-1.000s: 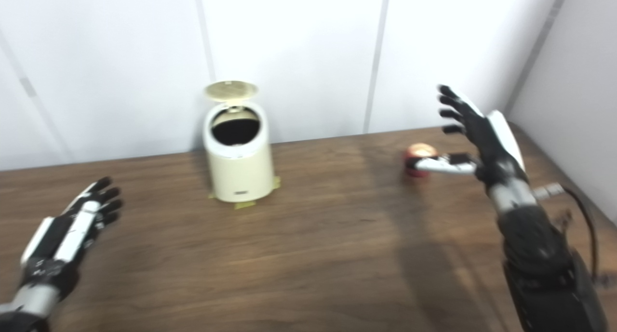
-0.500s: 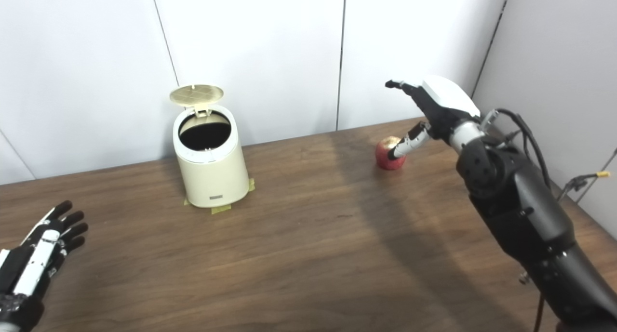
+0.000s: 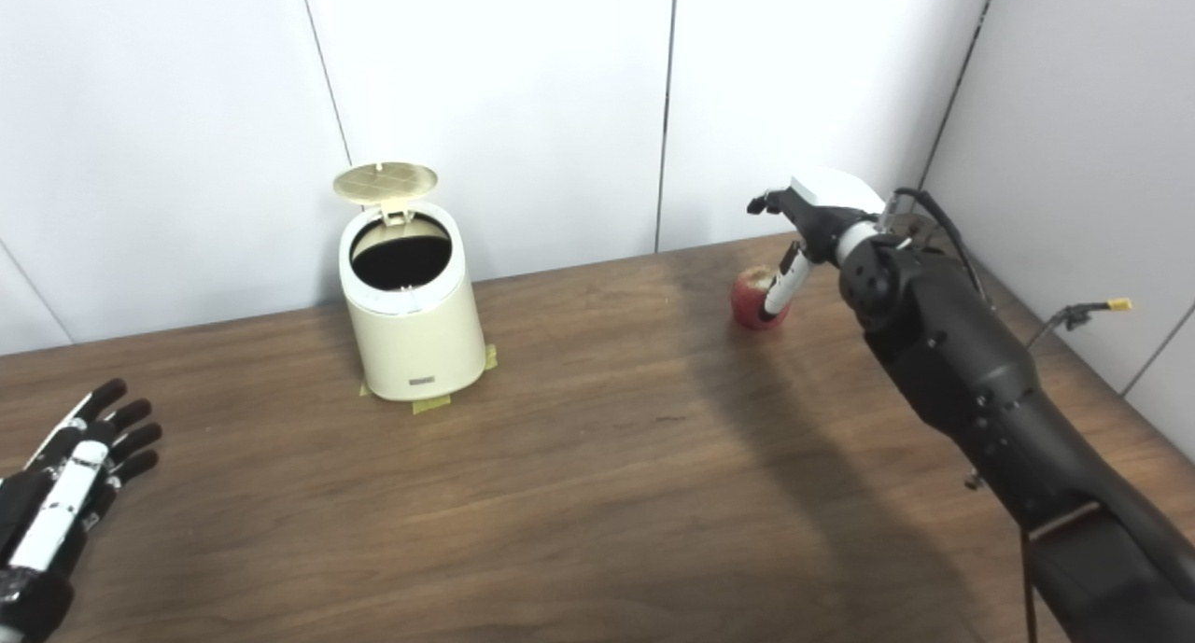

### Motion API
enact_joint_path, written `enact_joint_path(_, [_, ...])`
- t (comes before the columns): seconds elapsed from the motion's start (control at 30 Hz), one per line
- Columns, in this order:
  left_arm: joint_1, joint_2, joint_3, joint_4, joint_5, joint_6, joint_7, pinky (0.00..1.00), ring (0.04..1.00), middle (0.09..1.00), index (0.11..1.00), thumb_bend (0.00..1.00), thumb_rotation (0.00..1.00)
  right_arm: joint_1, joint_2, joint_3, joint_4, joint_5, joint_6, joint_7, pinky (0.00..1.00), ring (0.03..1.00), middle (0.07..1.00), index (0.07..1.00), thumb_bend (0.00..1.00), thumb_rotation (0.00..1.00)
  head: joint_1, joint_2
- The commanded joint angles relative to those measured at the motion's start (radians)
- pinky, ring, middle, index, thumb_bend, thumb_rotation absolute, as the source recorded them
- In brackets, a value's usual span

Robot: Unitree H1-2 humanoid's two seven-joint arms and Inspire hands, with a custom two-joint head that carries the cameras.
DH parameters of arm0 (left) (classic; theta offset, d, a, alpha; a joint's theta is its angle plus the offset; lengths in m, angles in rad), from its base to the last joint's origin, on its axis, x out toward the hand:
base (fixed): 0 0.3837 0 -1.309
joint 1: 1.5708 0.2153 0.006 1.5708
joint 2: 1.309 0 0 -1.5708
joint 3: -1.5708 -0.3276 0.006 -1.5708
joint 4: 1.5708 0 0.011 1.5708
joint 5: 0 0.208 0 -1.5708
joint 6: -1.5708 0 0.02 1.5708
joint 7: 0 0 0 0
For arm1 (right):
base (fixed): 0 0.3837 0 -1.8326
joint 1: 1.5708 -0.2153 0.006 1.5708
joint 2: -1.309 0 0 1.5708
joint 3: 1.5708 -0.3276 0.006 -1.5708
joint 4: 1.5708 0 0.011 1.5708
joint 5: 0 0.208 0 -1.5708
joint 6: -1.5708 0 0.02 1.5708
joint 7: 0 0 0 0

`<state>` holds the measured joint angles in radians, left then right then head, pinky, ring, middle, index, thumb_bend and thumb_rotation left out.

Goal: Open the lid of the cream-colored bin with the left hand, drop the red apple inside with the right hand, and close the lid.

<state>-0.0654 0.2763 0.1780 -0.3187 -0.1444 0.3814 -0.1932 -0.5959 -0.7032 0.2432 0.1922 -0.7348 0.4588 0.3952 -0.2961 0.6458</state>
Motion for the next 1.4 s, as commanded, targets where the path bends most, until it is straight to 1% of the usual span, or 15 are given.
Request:
enact_joint_path(0.0, [-0.02, 0.02, 0.005, -0.035, -0.005, -0.012, 0.007, 0.91, 0.893, 0.91, 0.96, 0.35, 0.66, -0.067, -0.013, -0.006, 0.008, -0.019, -0.01, -0.024, 0.79, 0.892, 0.875, 0.84, 0.93, 0.15, -0.001, 0.0])
enact_joint_path(0.03, [-0.022, 0.02, 0.005, -0.039, -0.006, -0.006, 0.009, 0.92, 0.894, 0.91, 0.96, 0.35, 0.65, -0.071, -0.009, -0.004, 0.023, -0.018, -0.011, -0.029, 0.79, 0.889, 0.875, 0.841, 0.93, 0.15, -0.002, 0.0])
enact_joint_path(0.1, [-0.023, 0.019, 0.006, -0.042, -0.006, 0.001, 0.012, 0.92, 0.902, 0.915, 0.964, 0.35, 0.65, -0.076, -0.005, -0.001, 0.04, -0.016, -0.015, -0.036, 0.74, 0.857, 0.868, 0.843, 0.93, 0.17, -0.002, 0.0])
enact_joint_path(0.2, [-0.021, 0.024, 0.003, -0.05, 0.001, 0.009, 0.013, 0.92, 0.898, 0.906, 0.961, 0.35, 0.62, -0.076, 0.003, -0.01, 0.058, 0.001, -0.025, -0.051, 0.72, 0.831, 0.855, 0.842, 0.92, 0.17, -0.002, 0.0])
enact_joint_path(0.3, [-0.02, 0.029, -0.001, -0.054, 0.004, 0.024, 0.011, 0.92, 0.901, 0.913, 0.969, 0.31, 0.58, -0.073, 0.012, -0.023, 0.087, 0.021, -0.054, -0.08, 0.7, 0.815, 0.843, 0.83, 0.93, 0.17, -0.004, 0.0])
enact_joint_path(0.4, [-0.017, 0.032, -0.003, -0.059, 0.008, 0.033, 0.014, 0.91, 0.903, 0.917, 0.977, 0.29, 0.54, -0.071, 0.021, -0.031, 0.109, 0.037, -0.068, -0.1, 0.68, 0.811, 0.837, 0.812, 0.94, 0.16, -0.004, 0.0])
enact_joint_path(0.5, [-0.019, 0.032, -0.003, -0.062, 0.001, 0.037, 0.014, 0.91, 0.903, 0.916, 0.982, 0.27, 0.51, -0.071, 0.029, -0.034, 0.121, 0.048, -0.059, -0.102, 0.68, 0.828, 0.845, 0.811, 0.93, 0.17, -0.004, 0.0])
enact_joint_path(0.53, [-0.02, 0.037, -0.004, -0.058, 0.004, 0.032, 0.012, 0.9, 0.903, 0.916, 0.982, 0.27, 0.5, -0.074, 0.031, -0.031, 0.141, 0.051, -0.069, -0.108, 0.69, 0.831, 0.846, 0.811, 0.93, 0.17, 0.002, 0.001])
enact_joint_path(0.63, [-0.022, 0.045, -0.003, -0.048, 0.007, 0.026, 0.01, 0.92, 0.903, 0.911, 0.975, 0.27, 0.52, -0.083, 0.035, -0.015, 0.187, 0.044, -0.092, -0.119, 0.71, 0.846, 0.856, 0.812, 0.93, 0.18, 0.001, 0.002])
enact_joint_path(0.73, [-0.02, 0.049, -0.003, -0.048, 0.01, 0.031, 0.014, 0.91, 0.902, 0.907, 0.973, 0.27, 0.52, -0.09, 0.04, 0.001, 0.215, 0.032, -0.09, -0.123, 0.71, 0.841, 0.853, 0.814, 0.93, 0.18, 0.0, 0.003])
enact_joint_path(0.87, [-0.017, 0.049, -0.004, -0.057, 0.005, 0.04, 0.016, 0.89, 0.893, 0.902, 0.964, 0.28, 0.49, -0.088, 0.042, 0.009, 0.222, 0.032, -0.091, -0.128, 0.69, 0.811, 0.839, 0.816, 0.93, 0.18, -0.001, 0.005])
enact_joint_path(0.97, [-0.019, 0.048, -0.003, -0.051, 0.001, 0.039, 0.018, 0.9, 0.895, 0.903, 0.971, 0.27, 0.47, -0.085, 0.043, 0.005, 0.232, 0.039, -0.092, -0.135, 0.67, 0.792, 0.831, 0.816, 0.93, 0.18, -0.002, 0.008])
enact_joint_path(1.03, [-0.021, 0.049, -0.005, -0.047, 0.004, 0.04, 0.019, 0.92, 0.901, 0.908, 0.976, 0.25, 0.46, -0.081, 0.044, 0.004, 0.234, 0.042, -0.087, -0.133, 0.69, 0.809, 0.832, 0.815, 0.93, 0.18, -0.002, 0.008])
enact_joint_path(1.17, [-0.018, 0.051, -0.009, -0.048, 0.006, 0.039, 0.02, 0.92, 0.904, 0.912, 0.976, 0.25, 0.45, -0.075, 0.044, 0.001, 0.243, 0.056, -0.091, -0.129, 0.66, 0.808, 0.843, 0.821, 0.92, 0.17, 0.0, 0.01])
enact_joint_path(1.37, [-0.015, 0.056, -0.008, -0.051, 0.003, 0.039, 0.019, 0.92, 0.904, 0.916, 0.982, 0.23, 0.44, -0.067, 0.046, -0.003, 0.251, 0.076, -0.095, -0.131, 0.66, 0.813, 0.847, 0.824, 0.91, 0.17, 0.0, 0.016])
